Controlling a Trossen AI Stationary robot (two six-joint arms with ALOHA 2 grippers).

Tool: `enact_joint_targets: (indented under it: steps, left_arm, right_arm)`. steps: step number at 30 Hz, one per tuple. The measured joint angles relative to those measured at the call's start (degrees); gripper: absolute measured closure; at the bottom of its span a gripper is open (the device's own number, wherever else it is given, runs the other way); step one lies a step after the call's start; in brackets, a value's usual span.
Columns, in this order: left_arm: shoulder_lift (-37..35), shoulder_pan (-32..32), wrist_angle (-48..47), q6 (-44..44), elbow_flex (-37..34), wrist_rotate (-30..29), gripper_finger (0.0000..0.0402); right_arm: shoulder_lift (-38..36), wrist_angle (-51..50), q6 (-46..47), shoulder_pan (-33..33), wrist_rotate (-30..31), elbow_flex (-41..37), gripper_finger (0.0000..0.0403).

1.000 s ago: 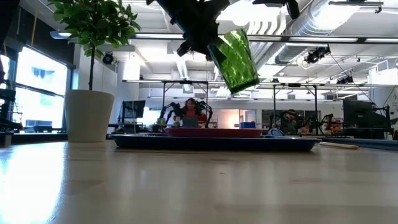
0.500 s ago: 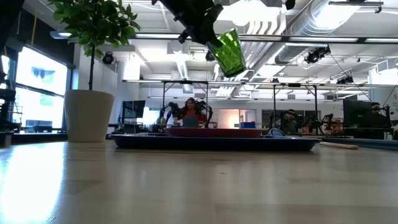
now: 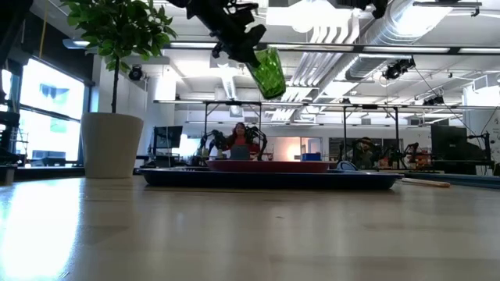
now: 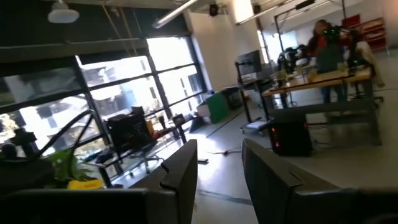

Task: Pick and place plate/cup/fork/spoon on tray
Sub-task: Put the green cup on the blue serving tray

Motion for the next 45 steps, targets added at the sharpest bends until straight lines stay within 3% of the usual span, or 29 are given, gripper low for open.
enact_joint_targets:
  steps: [9, 20, 26, 45]
  left_arm:
    - [0.0, -0.9, -5.7, -1.6, 0.0, 0.0, 0.0396]
    - [0.0, -7.3, -17.8, -1.6, 0.0, 0.0, 0.0396]
    - [0.0, -11.5, -22.6, -1.5, 0.0, 0.5, 0.0394]
    - [0.0, -19.8, -29.4, 0.4, 0.0, 0.5, 0.0391]
  right_arm:
    - [2.3, -16.2, 10.5, -2.6, -3.1, 0.0, 0.0286]
    - [6.5, -31.8, 30.6, 2.8, -17.5, 0.0, 0.0286]
    - [8.0, -32.0, 36.9, 9.6, -19.8, 0.0, 0.0286]
    - [18.8, -28.7, 50.6, 28.2, -16.3, 0.0, 0.0286]
